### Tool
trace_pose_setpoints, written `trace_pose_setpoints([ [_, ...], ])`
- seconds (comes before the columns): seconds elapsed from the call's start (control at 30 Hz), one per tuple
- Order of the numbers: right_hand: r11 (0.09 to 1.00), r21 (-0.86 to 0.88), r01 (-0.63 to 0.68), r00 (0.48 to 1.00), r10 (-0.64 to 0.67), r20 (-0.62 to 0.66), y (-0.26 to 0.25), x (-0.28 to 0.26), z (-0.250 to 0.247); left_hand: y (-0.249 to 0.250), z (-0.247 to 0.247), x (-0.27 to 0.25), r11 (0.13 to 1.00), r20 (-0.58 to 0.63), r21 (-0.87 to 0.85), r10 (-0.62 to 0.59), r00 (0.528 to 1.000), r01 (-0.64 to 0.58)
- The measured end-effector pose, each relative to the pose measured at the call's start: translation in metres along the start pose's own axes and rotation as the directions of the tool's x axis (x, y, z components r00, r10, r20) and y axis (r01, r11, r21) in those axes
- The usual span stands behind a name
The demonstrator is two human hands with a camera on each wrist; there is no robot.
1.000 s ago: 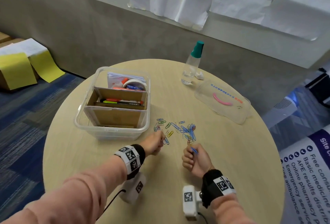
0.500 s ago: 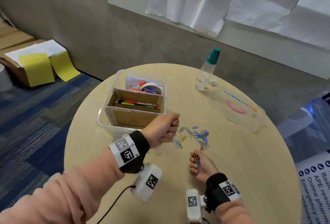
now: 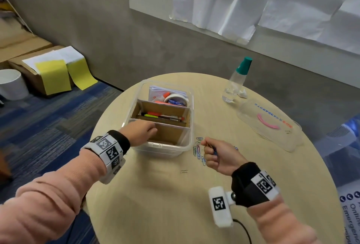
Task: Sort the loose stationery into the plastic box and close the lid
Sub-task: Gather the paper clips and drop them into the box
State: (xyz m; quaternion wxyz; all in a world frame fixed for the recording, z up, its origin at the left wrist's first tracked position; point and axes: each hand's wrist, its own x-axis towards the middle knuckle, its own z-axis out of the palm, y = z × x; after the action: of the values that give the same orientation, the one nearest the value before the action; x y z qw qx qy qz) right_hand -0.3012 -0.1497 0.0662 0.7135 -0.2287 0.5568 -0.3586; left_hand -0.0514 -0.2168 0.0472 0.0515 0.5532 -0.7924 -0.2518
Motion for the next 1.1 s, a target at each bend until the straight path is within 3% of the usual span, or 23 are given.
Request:
trace_pose_setpoints([
  [0.07,0.998,-0.068,0.009,0.999,-0.006,0.051,-0.008,0.001,0.021,-0.005,-0.001,-0.001,0.998,-0.04,0.044,-0.045,0.998,0.047],
  [0.13,0.993,-0.12,0.011,0.996,-0.001,0.089,-0.014,0.005,0.043,-0.006,0.0,-0.002,0.998,-0.152,-0.024,-0.058,0.987,0.055],
  [0.23,0.986,-0.164,-0.022,0.992,0.042,0.116,-0.022,0.015,0.076,-0.005,0.007,-0.007,0.975,-0.394,-0.223,-0.101,0.914,0.012],
  [0.3,0.979,-0.193,-0.059,0.99,0.083,0.117,-0.026,0.022,0.096,-0.005,0.011,-0.01,0.957,-0.488,-0.287,-0.115,0.866,-0.035],
  [0.43,0.974,-0.176,-0.14,0.975,0.167,0.148,-0.022,0.035,0.122,-0.005,0.012,-0.01,0.925,-0.532,-0.372,-0.151,0.833,-0.07],
  [0.6,0.974,-0.212,-0.075,0.96,0.128,0.249,-0.018,0.038,0.121,-0.004,0.011,-0.012,0.9,-0.53,-0.427,-0.169,0.831,-0.088],
  [0.77,0.985,-0.101,0.139,0.967,-0.113,0.229,-0.027,0.021,0.065,0.02,0.012,-0.022,0.87,-0.577,-0.433,-0.067,0.814,-0.236],
  [0.83,0.981,-0.035,0.189,0.974,-0.183,0.133,-0.028,0.013,0.032,0.041,0.016,-0.025,0.864,-0.57,-0.379,0.063,0.819,-0.33],
  [0.97,0.976,-0.014,0.217,0.959,-0.216,-0.185,-0.008,0.008,-0.032,0.086,0.037,-0.026,0.808,-0.461,-0.231,0.401,0.792,-0.543],
  [1.03,0.98,-0.086,0.18,0.928,-0.198,-0.316,0.01,0.012,-0.06,0.103,0.055,-0.021,0.805,-0.29,-0.169,0.51,0.81,-0.568],
  [1.1,0.976,-0.174,0.132,0.894,-0.193,-0.404,0.027,0.016,-0.082,0.112,0.077,-0.013,0.873,-0.067,-0.057,0.482,0.874,-0.485],
])
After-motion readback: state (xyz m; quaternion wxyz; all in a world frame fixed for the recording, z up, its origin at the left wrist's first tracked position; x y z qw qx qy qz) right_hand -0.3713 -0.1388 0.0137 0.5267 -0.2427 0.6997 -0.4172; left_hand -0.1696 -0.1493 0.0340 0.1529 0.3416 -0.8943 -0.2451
